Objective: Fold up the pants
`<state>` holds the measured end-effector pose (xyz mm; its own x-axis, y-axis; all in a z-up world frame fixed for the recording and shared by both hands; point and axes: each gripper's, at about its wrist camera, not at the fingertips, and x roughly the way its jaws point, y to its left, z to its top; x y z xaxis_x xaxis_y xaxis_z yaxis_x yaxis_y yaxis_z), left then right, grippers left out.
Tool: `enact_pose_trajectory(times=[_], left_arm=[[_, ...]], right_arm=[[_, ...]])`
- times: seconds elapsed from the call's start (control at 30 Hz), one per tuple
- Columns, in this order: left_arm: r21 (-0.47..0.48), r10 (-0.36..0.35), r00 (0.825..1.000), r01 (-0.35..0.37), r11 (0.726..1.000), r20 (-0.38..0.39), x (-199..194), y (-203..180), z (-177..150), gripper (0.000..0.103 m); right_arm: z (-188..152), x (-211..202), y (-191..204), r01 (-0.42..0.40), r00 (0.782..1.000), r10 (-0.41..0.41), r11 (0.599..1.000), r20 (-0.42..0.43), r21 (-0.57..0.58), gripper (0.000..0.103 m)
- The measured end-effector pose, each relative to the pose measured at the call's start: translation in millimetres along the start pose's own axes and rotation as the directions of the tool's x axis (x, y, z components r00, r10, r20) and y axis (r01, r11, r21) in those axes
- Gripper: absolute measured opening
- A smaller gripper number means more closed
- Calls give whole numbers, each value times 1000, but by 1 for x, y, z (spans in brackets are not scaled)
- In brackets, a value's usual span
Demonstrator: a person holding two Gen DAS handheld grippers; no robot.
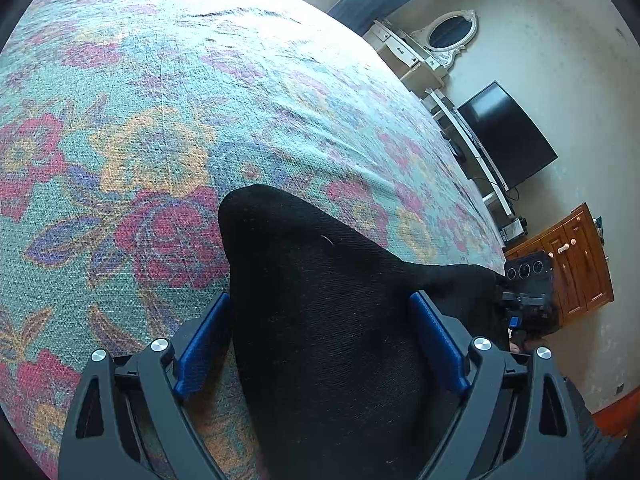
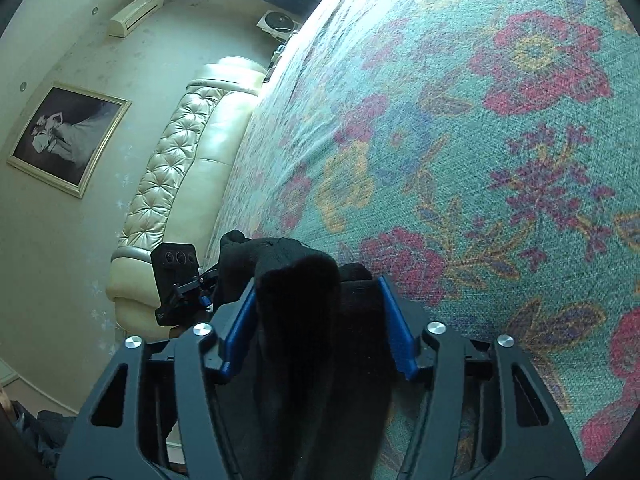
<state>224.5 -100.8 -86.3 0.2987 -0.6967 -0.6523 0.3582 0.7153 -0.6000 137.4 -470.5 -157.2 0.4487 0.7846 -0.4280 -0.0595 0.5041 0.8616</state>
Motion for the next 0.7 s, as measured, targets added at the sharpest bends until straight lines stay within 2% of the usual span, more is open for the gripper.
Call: enact_pose_trajectory(times=[0.13, 0.2, 0.23, 0.3, 0.37, 0.53, 0.7], left_arm=[[19, -5, 1000, 5, 1000, 9, 1, 0, -1, 87], [24, 13, 1000, -14, 1000, 23, -1, 0, -1, 59], [11, 15, 999, -15, 1000, 30, -2, 3, -2, 57], [-4, -2, 998, 2, 1000, 58, -8, 7, -3, 43], [15, 0, 997, -1, 1000, 80, -15, 7, -4, 38], [-29, 0, 993, 4, 1000, 120, -36, 23, 3, 37], [-24, 26, 991, -23, 999, 133, -50, 42, 30, 37]], right_arm=[[-5, -3, 1, -4, 1000, 4, 1000, 23, -7, 38], [-8, -2, 11, -3, 999, 5, 999, 44, -34, 36], [-7, -1, 17, 2, 998, 1, 998, 55, -55, 36], [-7, 0, 31, -2, 997, 9, 996, 77, -92, 35], [-3, 4, 44, -8, 996, 19, 993, 91, -120, 34], [16, 26, 63, -28, 995, 41, 990, 93, -135, 34], [42, 62, 61, -66, 993, 75, 994, 93, -92, 33]])
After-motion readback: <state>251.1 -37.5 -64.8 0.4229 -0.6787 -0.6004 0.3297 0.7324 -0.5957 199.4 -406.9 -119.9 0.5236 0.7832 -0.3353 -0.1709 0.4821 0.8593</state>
